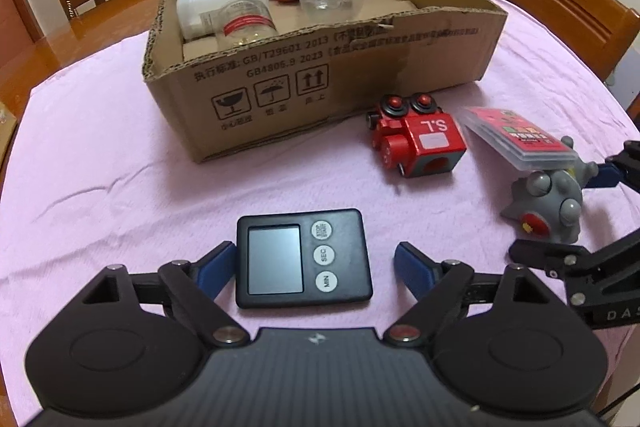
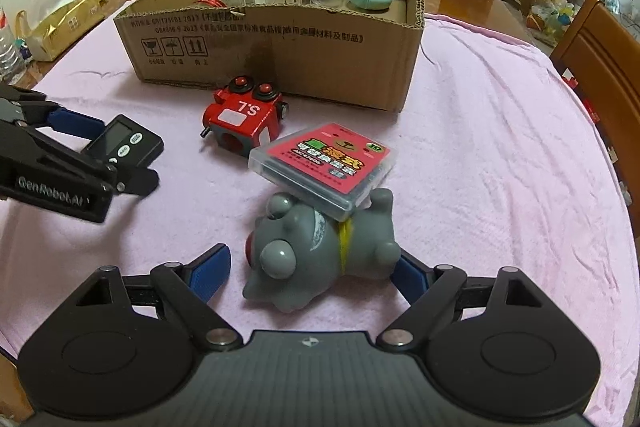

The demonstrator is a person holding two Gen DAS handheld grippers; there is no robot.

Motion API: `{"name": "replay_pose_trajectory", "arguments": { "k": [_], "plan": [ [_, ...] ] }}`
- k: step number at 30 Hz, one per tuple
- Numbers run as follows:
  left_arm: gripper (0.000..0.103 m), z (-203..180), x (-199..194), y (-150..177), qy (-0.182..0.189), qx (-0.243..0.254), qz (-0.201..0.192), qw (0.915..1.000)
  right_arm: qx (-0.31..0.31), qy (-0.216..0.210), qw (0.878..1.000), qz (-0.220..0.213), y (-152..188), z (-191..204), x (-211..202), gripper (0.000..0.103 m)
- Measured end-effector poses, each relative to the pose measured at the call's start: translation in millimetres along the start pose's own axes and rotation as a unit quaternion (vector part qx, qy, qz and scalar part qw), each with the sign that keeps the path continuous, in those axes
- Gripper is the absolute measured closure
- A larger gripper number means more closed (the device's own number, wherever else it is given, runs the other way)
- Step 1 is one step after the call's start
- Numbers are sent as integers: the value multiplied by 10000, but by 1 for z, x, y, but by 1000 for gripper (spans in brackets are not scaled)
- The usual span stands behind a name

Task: Organize rigid objects
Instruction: 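Grasp the grey elephant toy with the right tool while the left grasps the black timer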

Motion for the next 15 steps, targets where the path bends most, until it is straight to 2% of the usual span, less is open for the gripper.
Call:
{"name": "replay_pose_trajectory", "arguments": {
  "k": [3, 9, 11, 13, 15],
  "plan": [
    [22, 3, -1, 1, 39, 36, 22, 10000, -4, 21, 10000, -58, -2, 1, -1, 14],
    [21, 3, -1, -1, -15, -78, 87, 9999, 81, 104, 9999, -29, -6, 3, -1, 14],
    [21, 3, 0, -2, -44, -146, 86, 9998, 101, 128, 9999, -18, -6, 3, -1, 18],
    [32, 3, -1, -2, -62, -159, 55, 9998, 97, 242, 9997, 10, -8, 3, 0, 25],
    [34, 3, -3, -3, -27, -146, 66, 9999, 98, 230, 9997, 36, -8, 1, -2, 26]
  ]
}}
Point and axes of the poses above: each gripper's, at about its wrist camera, not at the fingertips, and x roughly the way its jaws point, z to its left, y to its underside, the point moved 2 cm from there along x, roughly the way its jaws point, and after that the axes turned 10 degrees about z, right-handed, at the moved point
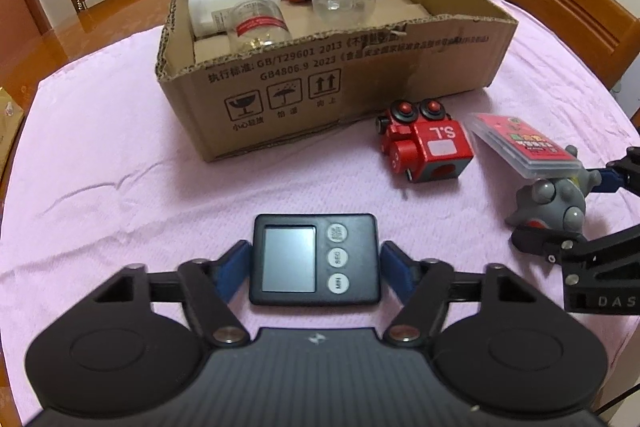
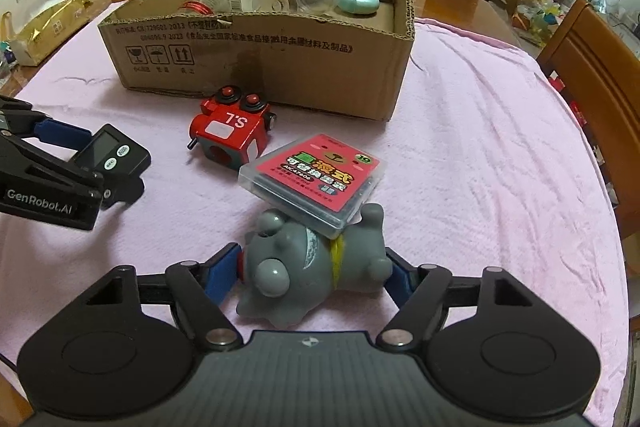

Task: Organize rigid objects
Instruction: 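Grasp the grey elephant toy with the right tool while the left grasps the black timer, then carry the elephant toy into the box with the right tool while the left drops the timer in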

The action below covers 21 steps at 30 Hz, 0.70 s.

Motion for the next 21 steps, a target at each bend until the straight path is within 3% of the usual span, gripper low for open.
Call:
{"name": "replay_pose_trajectory", "arguments": {
  "k": [5, 12, 21],
  "plan": [
    [34, 1, 0, 0, 40, 100, 88, 9999, -98, -40, 9997, 211, -2, 0, -2, 26],
    [34, 4, -12, 1, 138, 256, 147, 9995, -163, -413, 9971, 612, -5, -6, -10, 27],
    [34, -1, -29, 4, 291, 530, 130, 9981, -200, -538, 9968, 557, -3, -14, -29, 27]
  ]
}}
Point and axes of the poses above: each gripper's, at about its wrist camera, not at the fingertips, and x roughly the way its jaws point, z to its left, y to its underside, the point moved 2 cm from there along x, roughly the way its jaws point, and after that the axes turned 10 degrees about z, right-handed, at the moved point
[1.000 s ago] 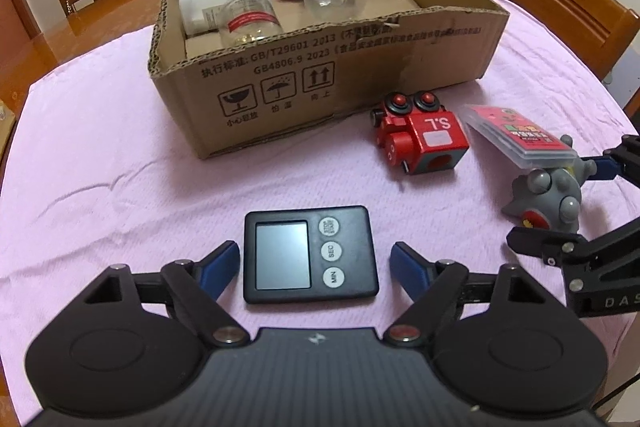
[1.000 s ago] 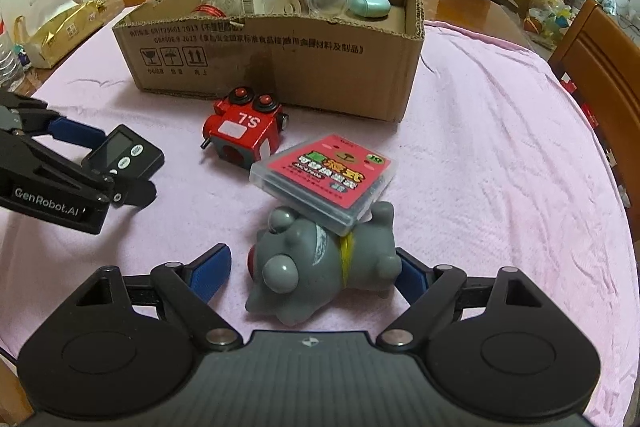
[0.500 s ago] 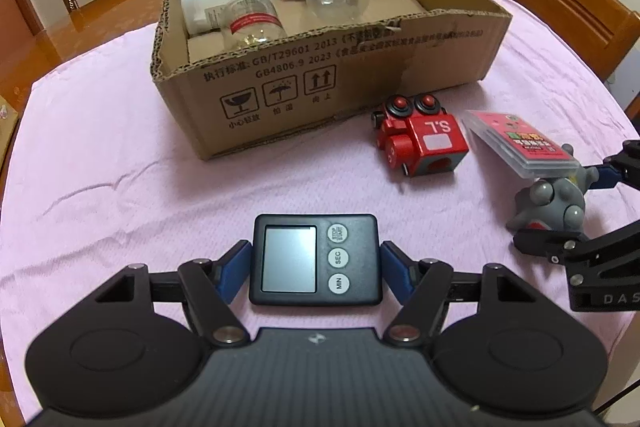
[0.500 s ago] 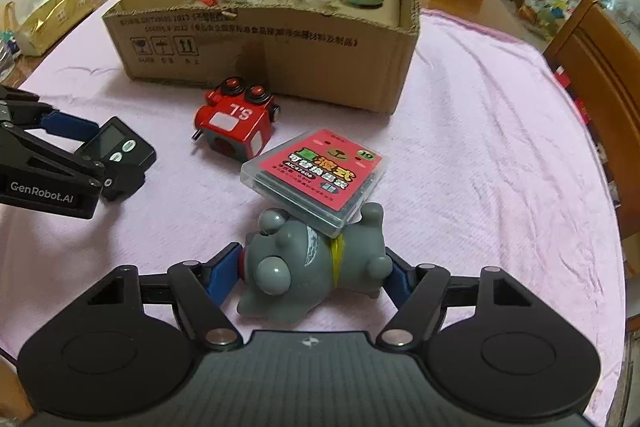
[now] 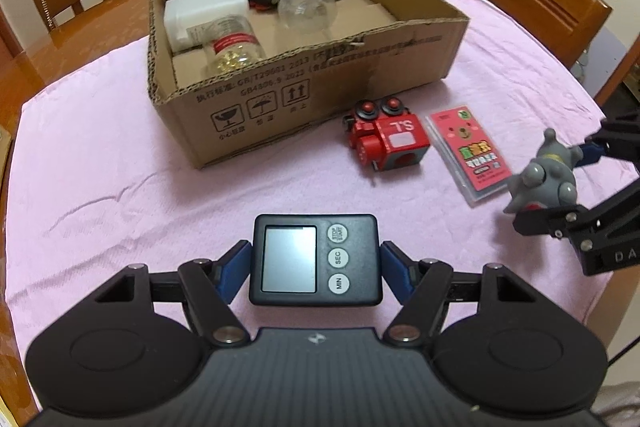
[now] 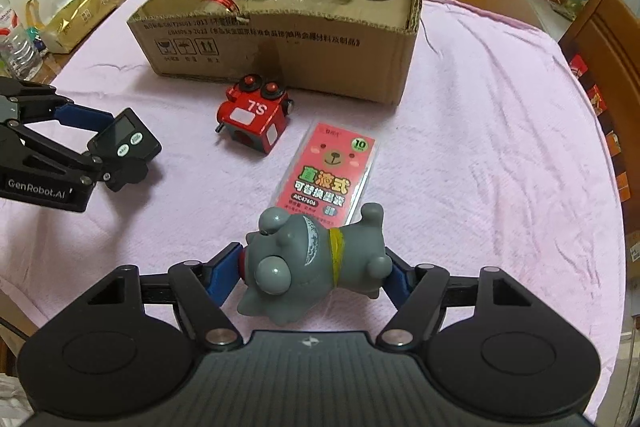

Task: Organize rigid objects
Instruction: 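Carry the elephant toy into the box with the right tool while the left drops the timer in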

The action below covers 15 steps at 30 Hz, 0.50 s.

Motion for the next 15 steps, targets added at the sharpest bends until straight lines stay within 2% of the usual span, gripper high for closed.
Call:
{"name": "replay_pose_trajectory", "arguments": {
  "k": [15],
  "plan": [
    [34, -10, -22, -7, 80, 482, 138, 9987, -526, 106, 9984, -199, -12, 7, -15, 27]
  ]
}}
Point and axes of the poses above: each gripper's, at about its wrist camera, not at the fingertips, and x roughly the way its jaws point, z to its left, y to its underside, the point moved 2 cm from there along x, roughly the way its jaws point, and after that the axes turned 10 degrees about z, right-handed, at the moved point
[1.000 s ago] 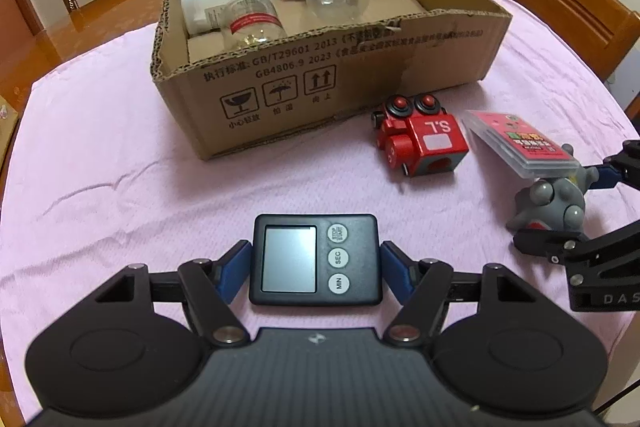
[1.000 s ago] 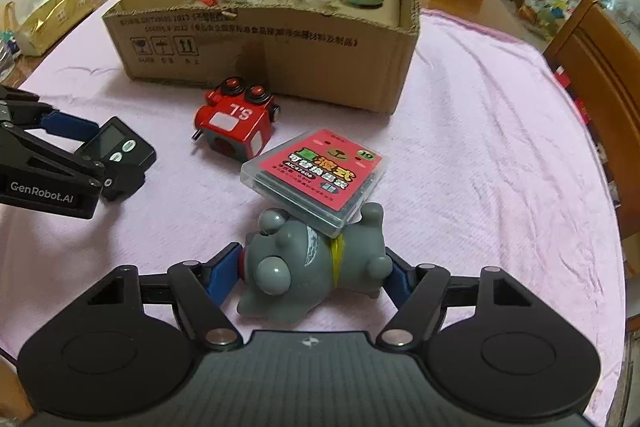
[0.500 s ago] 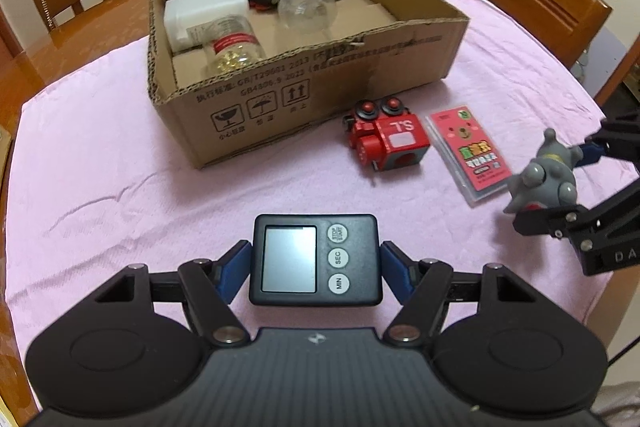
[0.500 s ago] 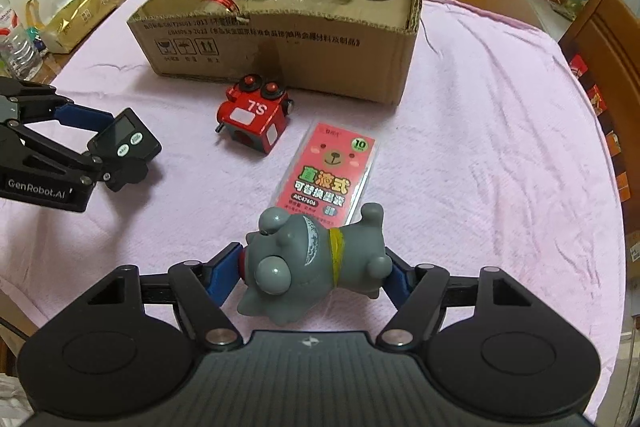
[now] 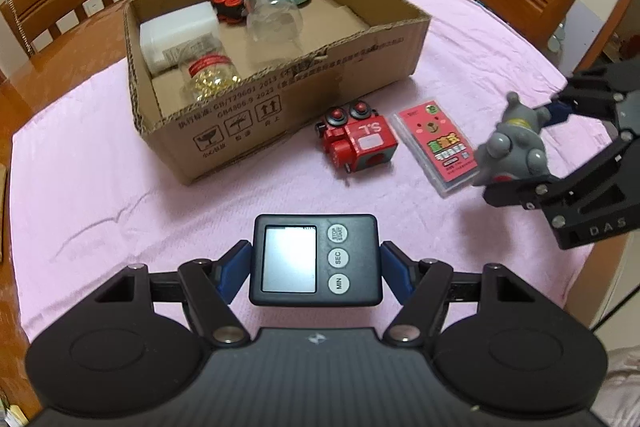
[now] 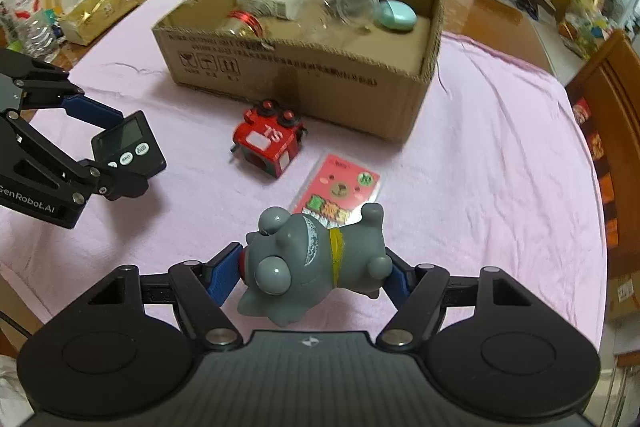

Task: Organize rigid objects
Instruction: 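Carry the elephant toy into the box with the right tool while the left drops the timer in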

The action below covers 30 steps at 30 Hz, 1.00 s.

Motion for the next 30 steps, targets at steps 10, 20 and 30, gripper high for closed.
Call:
{"name": "replay_pose_trajectory", "arguments": {
  "k": [10, 20, 30],
  "plan": [
    [34, -3, -34, -35, -88, 312, -404, 9987, -308, -62, 9987, -403, -25, -10, -21, 27],
    [34, 12, -30, -114, -307, 263, -910, 9950, -377, 44, 9954, -878, -59, -30, -41, 27],
    [34, -3, 20, -146, 124, 177, -763, 9968, -296, 255, 9942, -1003, -76, -53, -42, 27]
  ]
}}
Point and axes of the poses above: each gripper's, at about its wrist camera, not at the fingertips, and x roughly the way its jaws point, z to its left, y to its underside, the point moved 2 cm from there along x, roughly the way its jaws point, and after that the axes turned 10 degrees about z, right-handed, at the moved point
